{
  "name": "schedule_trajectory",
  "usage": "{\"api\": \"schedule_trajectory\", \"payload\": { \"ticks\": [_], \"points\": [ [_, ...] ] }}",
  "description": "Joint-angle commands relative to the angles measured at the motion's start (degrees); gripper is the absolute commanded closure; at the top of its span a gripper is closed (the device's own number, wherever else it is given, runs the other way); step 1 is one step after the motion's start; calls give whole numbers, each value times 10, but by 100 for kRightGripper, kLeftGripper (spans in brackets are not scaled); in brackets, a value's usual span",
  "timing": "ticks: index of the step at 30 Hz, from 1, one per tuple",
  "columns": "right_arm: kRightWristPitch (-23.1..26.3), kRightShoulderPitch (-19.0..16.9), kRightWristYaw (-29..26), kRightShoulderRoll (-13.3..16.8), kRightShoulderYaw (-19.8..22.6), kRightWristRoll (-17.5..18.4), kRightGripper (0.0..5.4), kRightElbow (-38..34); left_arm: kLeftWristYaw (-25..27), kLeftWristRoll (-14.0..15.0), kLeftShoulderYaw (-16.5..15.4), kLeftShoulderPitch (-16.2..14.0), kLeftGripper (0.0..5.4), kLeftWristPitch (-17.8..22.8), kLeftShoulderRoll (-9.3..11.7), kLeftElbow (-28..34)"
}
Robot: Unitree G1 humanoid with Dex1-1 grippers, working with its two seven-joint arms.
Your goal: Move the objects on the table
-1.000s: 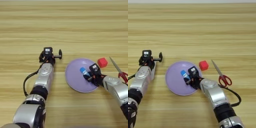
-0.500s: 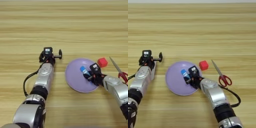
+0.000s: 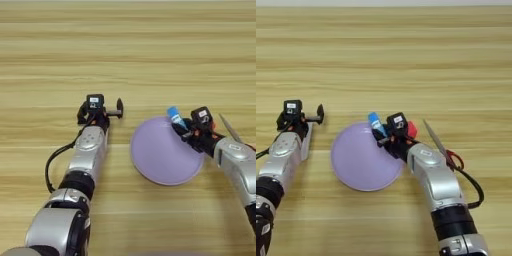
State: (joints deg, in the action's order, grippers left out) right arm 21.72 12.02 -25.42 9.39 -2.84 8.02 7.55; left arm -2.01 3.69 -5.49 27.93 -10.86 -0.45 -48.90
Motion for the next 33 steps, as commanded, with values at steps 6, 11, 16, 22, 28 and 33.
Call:
{"api": "schedule_trajectory", "payload": {
  "ticks": [6,11,16,22,28,33],
  "points": [
    [-13,39,32,30,70,16,399,0,4,-3,-1,-6,0,5,7,0],
    [-22,59,69,56,95,-3,399,47,6,-3,-2,-6,0,5,9,-1],
    [-36,70,97,68,95,-24,399,92,7,-2,-3,-6,0,5,10,-1],
    [-42,76,101,77,84,-42,400,127,8,-2,-3,-6,0,5,10,-1],
    [-44,79,96,84,64,-64,400,160,8,-2,-3,-6,0,5,10,0],
    [-49,85,95,88,54,-76,400,190,8,-2,-3,-6,0,5,10,0]
  ]
}}
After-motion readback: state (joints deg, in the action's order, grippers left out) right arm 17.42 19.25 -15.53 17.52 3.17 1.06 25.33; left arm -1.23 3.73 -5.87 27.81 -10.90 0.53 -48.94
